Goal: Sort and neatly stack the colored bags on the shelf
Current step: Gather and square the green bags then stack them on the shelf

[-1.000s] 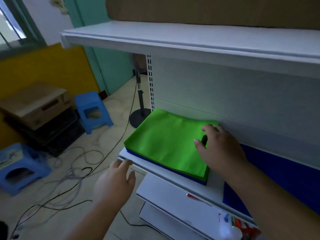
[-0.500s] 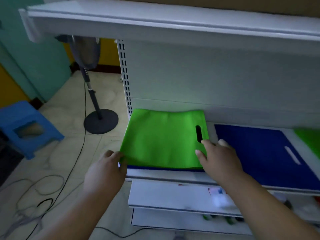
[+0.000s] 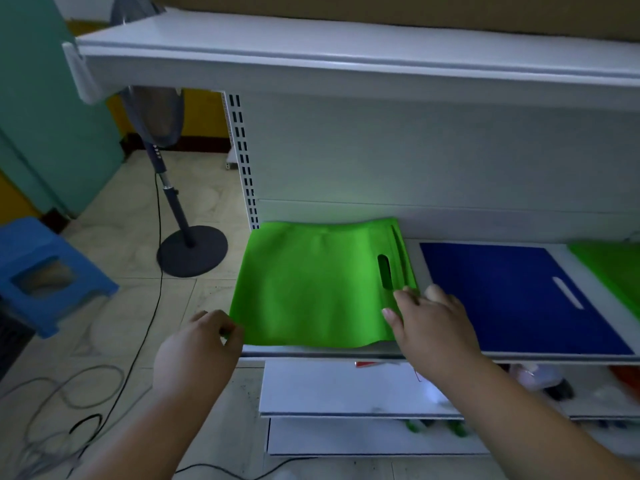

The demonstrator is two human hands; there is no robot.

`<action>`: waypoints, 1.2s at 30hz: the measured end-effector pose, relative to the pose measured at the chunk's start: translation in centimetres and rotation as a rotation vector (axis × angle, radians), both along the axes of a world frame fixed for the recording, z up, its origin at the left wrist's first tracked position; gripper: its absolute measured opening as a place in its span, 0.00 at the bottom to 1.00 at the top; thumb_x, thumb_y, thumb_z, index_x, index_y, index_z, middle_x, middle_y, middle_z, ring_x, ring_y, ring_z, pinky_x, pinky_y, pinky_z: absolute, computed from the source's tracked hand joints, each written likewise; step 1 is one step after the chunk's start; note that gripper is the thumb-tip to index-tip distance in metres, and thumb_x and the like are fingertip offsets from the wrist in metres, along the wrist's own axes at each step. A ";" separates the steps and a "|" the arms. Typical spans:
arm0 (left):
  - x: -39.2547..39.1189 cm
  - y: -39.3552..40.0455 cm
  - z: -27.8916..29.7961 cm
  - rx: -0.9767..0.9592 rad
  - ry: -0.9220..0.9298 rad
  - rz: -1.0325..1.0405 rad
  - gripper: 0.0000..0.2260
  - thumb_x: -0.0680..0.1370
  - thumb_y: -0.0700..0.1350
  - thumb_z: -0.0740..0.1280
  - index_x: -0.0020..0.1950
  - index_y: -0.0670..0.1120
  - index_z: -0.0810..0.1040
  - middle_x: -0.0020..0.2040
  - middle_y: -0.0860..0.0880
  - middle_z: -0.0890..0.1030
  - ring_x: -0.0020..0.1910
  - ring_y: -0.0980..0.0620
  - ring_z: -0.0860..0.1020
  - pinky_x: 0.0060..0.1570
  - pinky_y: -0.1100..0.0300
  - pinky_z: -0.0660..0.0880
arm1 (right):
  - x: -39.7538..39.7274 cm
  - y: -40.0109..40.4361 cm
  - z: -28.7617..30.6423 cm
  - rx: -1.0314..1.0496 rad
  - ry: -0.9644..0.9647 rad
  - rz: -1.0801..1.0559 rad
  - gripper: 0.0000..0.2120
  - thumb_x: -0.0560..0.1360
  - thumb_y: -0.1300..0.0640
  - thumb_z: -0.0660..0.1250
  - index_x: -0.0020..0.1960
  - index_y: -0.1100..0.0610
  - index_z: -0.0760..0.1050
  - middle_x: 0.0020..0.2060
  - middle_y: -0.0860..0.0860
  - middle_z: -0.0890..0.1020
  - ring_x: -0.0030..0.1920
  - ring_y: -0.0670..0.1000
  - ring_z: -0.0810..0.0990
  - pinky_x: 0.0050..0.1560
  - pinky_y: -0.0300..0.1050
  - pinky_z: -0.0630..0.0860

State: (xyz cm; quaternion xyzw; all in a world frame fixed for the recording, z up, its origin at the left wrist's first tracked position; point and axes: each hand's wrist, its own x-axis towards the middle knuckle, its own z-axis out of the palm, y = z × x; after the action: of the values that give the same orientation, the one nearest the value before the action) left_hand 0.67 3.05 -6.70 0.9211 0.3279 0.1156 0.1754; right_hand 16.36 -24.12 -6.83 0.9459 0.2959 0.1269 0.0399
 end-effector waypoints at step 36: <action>19.6 -44.6 1.9 -0.392 -0.390 -0.484 0.14 0.80 0.43 0.63 0.60 0.58 0.81 0.35 0.54 0.82 0.29 0.53 0.76 0.30 0.57 0.72 | 4.3 -48.1 7.8 0.664 -0.003 -0.526 0.23 0.80 0.52 0.63 0.75 0.47 0.66 0.46 0.53 0.84 0.37 0.53 0.78 0.34 0.44 0.68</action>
State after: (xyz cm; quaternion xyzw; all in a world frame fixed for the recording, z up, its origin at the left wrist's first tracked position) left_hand 20.25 -41.58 -4.82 0.8815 0.0766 0.1793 0.4300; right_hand 20.61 -72.26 0.98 0.9505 -0.0126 0.2022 -0.2357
